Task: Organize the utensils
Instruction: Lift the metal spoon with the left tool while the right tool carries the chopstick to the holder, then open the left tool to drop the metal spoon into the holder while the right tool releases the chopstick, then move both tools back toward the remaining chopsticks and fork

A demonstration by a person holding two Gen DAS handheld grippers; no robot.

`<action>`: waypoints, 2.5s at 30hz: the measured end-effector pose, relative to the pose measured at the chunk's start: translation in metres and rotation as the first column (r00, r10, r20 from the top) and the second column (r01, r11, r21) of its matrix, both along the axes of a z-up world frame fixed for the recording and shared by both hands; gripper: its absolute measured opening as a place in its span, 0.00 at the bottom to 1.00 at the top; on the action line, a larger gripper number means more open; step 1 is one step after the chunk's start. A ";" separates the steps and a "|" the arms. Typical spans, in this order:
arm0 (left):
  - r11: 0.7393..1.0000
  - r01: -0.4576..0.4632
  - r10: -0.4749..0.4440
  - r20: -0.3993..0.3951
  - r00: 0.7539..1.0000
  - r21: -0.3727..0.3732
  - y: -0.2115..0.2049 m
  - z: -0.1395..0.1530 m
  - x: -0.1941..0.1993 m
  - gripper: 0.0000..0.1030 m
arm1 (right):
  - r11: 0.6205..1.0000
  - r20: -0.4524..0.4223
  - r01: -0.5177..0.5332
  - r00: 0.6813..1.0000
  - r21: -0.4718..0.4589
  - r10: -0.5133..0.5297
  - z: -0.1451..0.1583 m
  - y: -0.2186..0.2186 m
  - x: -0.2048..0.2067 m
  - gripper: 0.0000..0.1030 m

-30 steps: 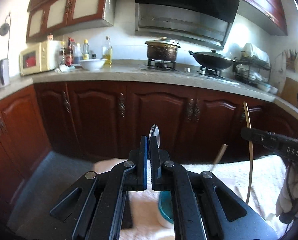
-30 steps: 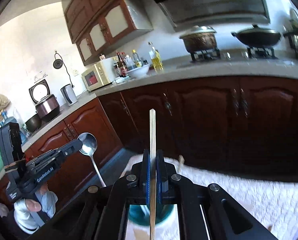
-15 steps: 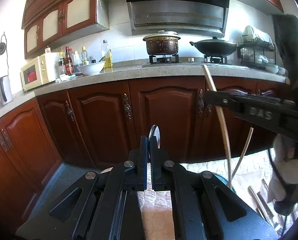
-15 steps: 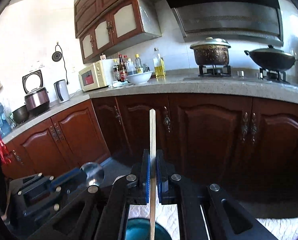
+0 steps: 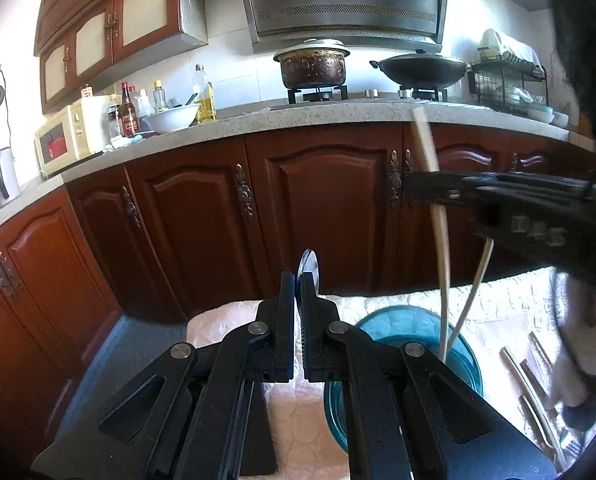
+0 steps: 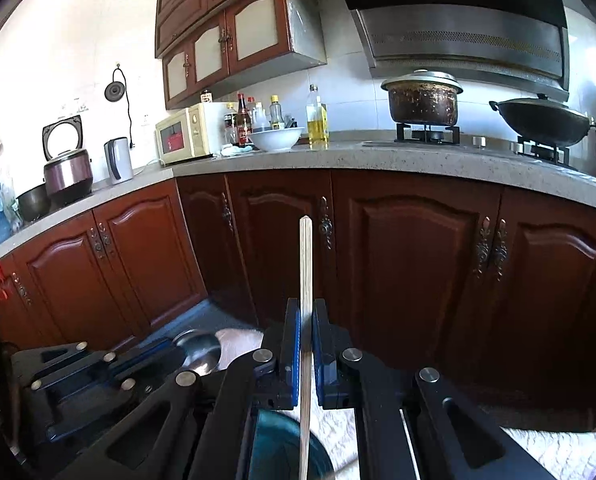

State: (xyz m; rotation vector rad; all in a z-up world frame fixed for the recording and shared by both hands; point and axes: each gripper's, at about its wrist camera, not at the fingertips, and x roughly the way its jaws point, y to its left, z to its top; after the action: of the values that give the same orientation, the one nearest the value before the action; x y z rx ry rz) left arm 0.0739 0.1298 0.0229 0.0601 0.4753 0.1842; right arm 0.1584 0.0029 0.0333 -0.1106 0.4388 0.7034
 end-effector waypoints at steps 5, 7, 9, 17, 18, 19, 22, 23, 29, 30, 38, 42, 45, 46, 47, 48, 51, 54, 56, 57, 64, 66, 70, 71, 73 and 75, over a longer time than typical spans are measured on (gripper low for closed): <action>1.000 -0.009 0.009 -0.023 1.000 -0.026 -0.003 -0.006 -0.005 0.01 | 1.000 -0.042 0.014 0.999 -0.006 -0.014 -0.004 -0.028 -0.024 0.04; 0.999 -0.012 0.011 -0.031 0.999 -0.031 -0.005 -0.009 -0.007 0.02 | 1.000 -0.059 0.019 0.998 -0.016 -0.020 -0.009 -0.035 -0.031 0.04; 0.999 -0.012 0.011 -0.038 0.999 -0.033 -0.008 -0.011 -0.008 0.02 | 0.999 -0.083 0.027 0.996 -0.023 -0.029 -0.016 -0.042 -0.036 0.04; 0.999 -0.016 0.013 -0.083 0.997 -0.043 -0.016 -0.023 -0.009 0.02 | 0.999 -0.221 0.051 0.974 0.015 -0.046 -0.040 -0.058 -0.030 0.05; 0.999 -0.020 0.016 -0.085 0.996 -0.046 -0.016 -0.024 -0.010 0.02 | 0.998 -0.239 0.056 0.970 0.020 -0.049 -0.040 -0.060 -0.027 0.04; 0.998 -0.022 0.018 -0.088 0.996 -0.052 -0.016 -0.024 -0.010 0.02 | 0.998 -0.262 0.056 0.964 0.024 -0.048 -0.041 -0.062 -0.025 0.04; 0.996 -0.027 0.018 -0.106 0.994 -0.084 -0.015 -0.024 -0.011 0.02 | 0.997 -0.309 0.069 0.949 0.032 -0.056 -0.043 -0.069 -0.022 0.11; 0.995 -0.026 0.016 -0.109 0.994 -0.091 -0.014 -0.024 -0.011 0.03 | 0.997 -0.313 0.070 0.948 0.034 -0.056 -0.044 -0.070 -0.022 0.19; 0.991 -0.027 0.012 -0.114 0.993 -0.131 -0.015 -0.020 -0.019 0.16 | 0.997 -0.332 0.078 0.941 0.024 -0.065 -0.047 -0.079 -0.028 0.26; 0.990 -0.027 0.011 -0.111 0.994 -0.138 -0.015 -0.018 -0.021 0.18 | 0.997 -0.337 0.078 0.939 0.023 -0.066 -0.047 -0.080 -0.028 0.26; 0.985 -0.019 0.003 -0.096 0.995 -0.171 -0.020 -0.005 -0.037 0.26 | 0.997 -0.317 0.083 0.945 -0.004 -0.080 -0.040 -0.088 -0.044 0.30; 0.983 -0.009 -0.008 -0.093 0.996 -0.184 -0.028 -0.001 -0.046 0.30 | 0.996 -0.301 0.091 0.949 -0.018 -0.092 -0.037 -0.093 -0.053 0.30; 0.980 0.000 -0.019 -0.091 0.996 -0.199 -0.037 0.001 -0.052 0.31 | 0.994 -0.277 0.104 0.954 -0.037 -0.110 -0.035 -0.098 -0.064 0.31; 0.979 0.006 -0.025 -0.094 0.995 -0.206 -0.041 0.001 -0.053 0.32 | 0.993 -0.270 0.108 0.956 -0.041 -0.115 -0.034 -0.100 -0.067 0.33; 0.977 0.010 -0.032 -0.096 0.995 -0.211 -0.044 0.001 -0.054 0.32 | 0.992 -0.263 0.115 0.957 -0.045 -0.122 -0.033 -0.102 -0.070 0.35; 0.976 0.015 -0.037 -0.099 0.994 -0.215 -0.047 0.001 -0.055 0.32 | 0.991 -0.254 0.124 0.958 -0.049 -0.132 -0.031 -0.105 -0.074 0.36; 0.975 0.035 -0.058 -0.099 0.993 -0.218 -0.060 0.001 -0.058 0.32 | 0.989 -0.234 0.140 0.961 -0.056 -0.149 -0.027 -0.115 -0.083 0.37; 0.974 0.055 -0.078 -0.098 0.992 -0.220 -0.072 0.002 -0.061 0.33 | 0.984 -0.218 0.163 0.960 -0.068 -0.174 -0.024 -0.126 -0.092 0.37; 0.973 0.065 -0.088 -0.096 0.991 -0.222 -0.080 0.002 -0.062 0.36 | 0.981 -0.214 0.179 0.958 -0.068 -0.190 -0.023 -0.135 -0.097 0.37; 0.972 0.071 -0.094 -0.097 0.991 -0.224 -0.083 0.003 -0.062 0.36 | 0.980 -0.213 0.187 0.957 -0.069 -0.198 -0.022 -0.138 -0.099 0.37; 0.966 0.121 -0.145 -0.092 0.985 -0.230 -0.111 0.005 -0.064 0.40 | 0.966 -0.202 0.244 0.945 -0.083 -0.256 -0.018 -0.168 -0.112 0.39; 0.963 0.140 -0.167 -0.098 0.981 -0.231 -0.120 0.005 -0.064 0.40 | 0.961 -0.199 0.262 0.941 -0.091 -0.275 -0.017 -0.179 -0.115 0.39; 0.958 0.175 -0.203 -0.107 0.973 -0.228 -0.138 0.004 -0.065 0.40 | 0.950 -0.204 0.297 0.928 -0.092 -0.310 -0.018 -0.200 -0.121 0.39; 0.957 0.180 -0.209 -0.110 0.972 -0.229 -0.140 0.003 -0.065 0.40 | 0.948 -0.206 0.305 0.925 -0.093 -0.318 -0.018 -0.204 -0.122 0.39; 0.953 0.191 -0.223 -0.120 0.967 -0.236 -0.147 0.003 -0.063 0.40 | 0.941 -0.206 0.324 0.918 -0.096 -0.337 -0.018 -0.214 -0.124 0.39; 0.950 0.199 -0.235 -0.130 0.963 -0.240 -0.152 0.002 -0.061 0.40 | 0.935 -0.204 0.341 0.912 -0.099 -0.355 -0.019 -0.223 -0.127 0.39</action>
State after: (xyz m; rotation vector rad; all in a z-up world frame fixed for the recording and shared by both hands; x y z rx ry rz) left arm 0.0125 -0.0225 0.0247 -0.0955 0.6407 -0.0934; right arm 0.0317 -0.2202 0.0145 -0.0102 0.6738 0.3495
